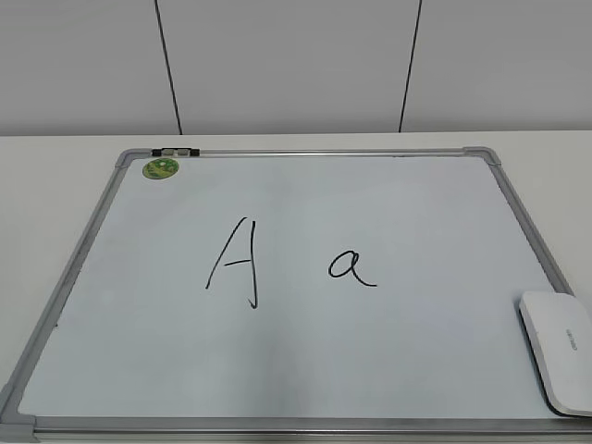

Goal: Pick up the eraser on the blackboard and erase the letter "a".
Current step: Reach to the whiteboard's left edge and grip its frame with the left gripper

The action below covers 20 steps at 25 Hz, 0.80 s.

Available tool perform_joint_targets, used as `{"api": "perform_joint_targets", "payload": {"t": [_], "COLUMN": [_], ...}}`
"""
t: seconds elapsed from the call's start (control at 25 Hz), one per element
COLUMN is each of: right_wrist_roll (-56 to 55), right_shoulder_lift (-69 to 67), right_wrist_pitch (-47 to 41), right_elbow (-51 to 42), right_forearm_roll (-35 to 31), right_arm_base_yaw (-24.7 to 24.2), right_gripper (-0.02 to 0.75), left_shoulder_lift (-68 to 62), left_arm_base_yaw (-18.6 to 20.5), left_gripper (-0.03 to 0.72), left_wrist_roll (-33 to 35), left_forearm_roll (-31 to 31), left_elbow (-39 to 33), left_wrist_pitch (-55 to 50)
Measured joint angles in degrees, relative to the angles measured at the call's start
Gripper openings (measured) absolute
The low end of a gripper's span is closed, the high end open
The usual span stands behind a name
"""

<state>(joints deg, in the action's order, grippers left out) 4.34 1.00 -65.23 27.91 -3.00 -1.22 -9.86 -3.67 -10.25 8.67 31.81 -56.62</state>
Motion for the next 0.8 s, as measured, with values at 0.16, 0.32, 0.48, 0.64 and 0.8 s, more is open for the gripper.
{"api": "perform_joint_targets", "payload": {"t": [0.16,0.32,0.48,0.64,0.8], "right_wrist_roll": [0.0,0.0,0.0,0.0,0.0], "right_shoulder_lift": [0.0,0.0,0.0,0.0,0.0], "right_wrist_pitch": [0.0,0.0,0.0,0.0,0.0], "right_elbow": [0.0,0.0,0.0,0.0,0.0], "right_forearm_roll": [0.0,0.0,0.0,0.0,0.0], "right_arm_base_yaw": [0.0,0.0,0.0,0.0,0.0], "right_gripper": [0.519,0.519,0.519,0.519,0.519], "left_shoulder_lift": [-13.95,-29.01,-43.57,-56.99,-67.43], "left_arm_base_yaw": [0.0,0.0,0.0,0.0,0.0], "left_gripper": [0.328,0.328,0.328,0.328,0.328], "left_wrist_roll": [0.0,0.0,0.0,0.0,0.0], "left_forearm_roll": [0.52,-0.21,-1.82,-2.46,-2.97], "left_elbow": [3.37,6.67,11.61,16.92,22.39], "left_wrist_pitch": [5.33,10.0,13.05,15.05,15.41]}}
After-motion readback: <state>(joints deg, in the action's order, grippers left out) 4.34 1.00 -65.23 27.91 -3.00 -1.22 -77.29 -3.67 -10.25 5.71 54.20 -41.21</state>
